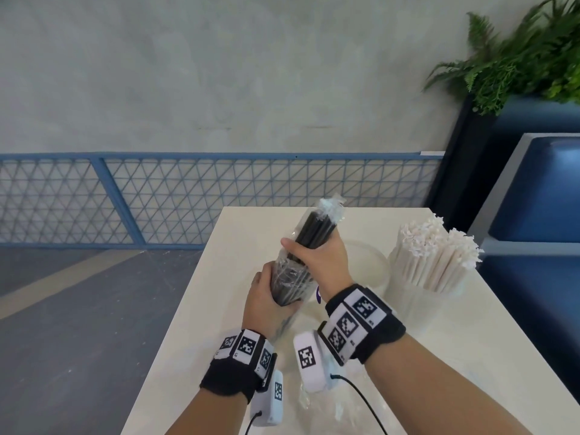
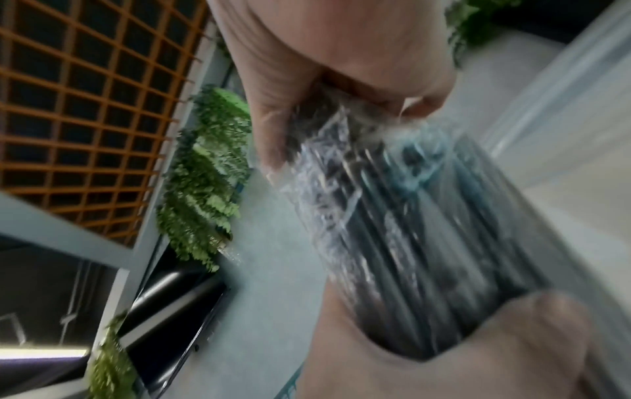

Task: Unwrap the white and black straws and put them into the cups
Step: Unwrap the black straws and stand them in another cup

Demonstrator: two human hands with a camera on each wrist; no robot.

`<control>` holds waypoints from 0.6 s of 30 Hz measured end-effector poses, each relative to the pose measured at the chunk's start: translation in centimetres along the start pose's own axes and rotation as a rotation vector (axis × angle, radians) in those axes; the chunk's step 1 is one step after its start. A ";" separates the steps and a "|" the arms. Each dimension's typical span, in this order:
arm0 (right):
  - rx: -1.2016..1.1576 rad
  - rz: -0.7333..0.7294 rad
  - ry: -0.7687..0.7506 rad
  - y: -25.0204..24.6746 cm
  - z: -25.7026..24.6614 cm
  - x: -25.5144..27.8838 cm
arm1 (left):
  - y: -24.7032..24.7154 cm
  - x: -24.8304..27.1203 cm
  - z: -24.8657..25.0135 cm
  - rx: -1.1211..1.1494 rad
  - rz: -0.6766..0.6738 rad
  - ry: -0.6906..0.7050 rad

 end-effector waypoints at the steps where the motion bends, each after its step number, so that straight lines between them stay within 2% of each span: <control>1: -0.018 -0.002 0.012 0.3 0.1 -0.2 | 0.0 -0.1 0.2 0.013 -0.007 -0.004; 5: -0.069 -0.015 0.014 1.1 0.1 -0.2 | 0.1 -0.8 1.6 0.094 -0.060 -0.009; 10: -0.215 -0.022 -0.011 0.3 -0.8 -0.8 | -0.4 -1.3 2.9 0.102 -0.060 0.017; 18: -0.332 -0.133 -0.008 0.7 -0.6 -0.8 | -0.1 -1.1 2.4 0.166 -0.074 -0.015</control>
Point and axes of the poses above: each hand's wrist, its own x-axis away from the middle knuckle, its own y-axis out of the palm, z = x × y, the point moved 10 cm from there along -x, towards the middle knuckle, and after that the axes turned 9 degrees about y, right-handed, at the moved point
